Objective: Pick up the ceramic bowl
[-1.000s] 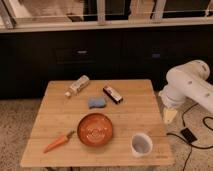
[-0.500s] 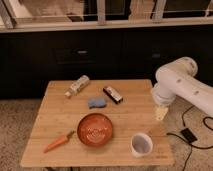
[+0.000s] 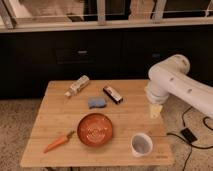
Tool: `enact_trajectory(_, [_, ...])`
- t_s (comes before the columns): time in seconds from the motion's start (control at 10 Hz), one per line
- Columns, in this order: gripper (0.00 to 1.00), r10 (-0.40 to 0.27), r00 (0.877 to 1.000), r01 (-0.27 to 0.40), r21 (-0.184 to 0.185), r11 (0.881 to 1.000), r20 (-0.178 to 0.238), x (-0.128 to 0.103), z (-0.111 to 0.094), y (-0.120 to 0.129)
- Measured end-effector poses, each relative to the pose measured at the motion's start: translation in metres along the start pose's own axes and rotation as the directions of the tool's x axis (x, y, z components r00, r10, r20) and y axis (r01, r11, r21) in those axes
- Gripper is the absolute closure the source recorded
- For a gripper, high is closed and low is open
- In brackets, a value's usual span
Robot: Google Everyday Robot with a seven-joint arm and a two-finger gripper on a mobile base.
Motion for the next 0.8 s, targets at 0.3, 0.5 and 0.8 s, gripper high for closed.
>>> enact_trajectory(0.3, [0.2, -0.037, 0.999, 0.037, 0.019, 0.999, -0.002, -0.024, 0.002, -0.003])
enact_trajectory(0.5, [0.2, -0.061, 0.998, 0.061, 0.029, 0.998, 0.0, -0.036, 0.006, -0.002])
enact_trajectory(0.8, [0.2, -0.128, 0.992, 0.128, 0.037, 0.991, 0.002, -0.068, 0.01, -0.003])
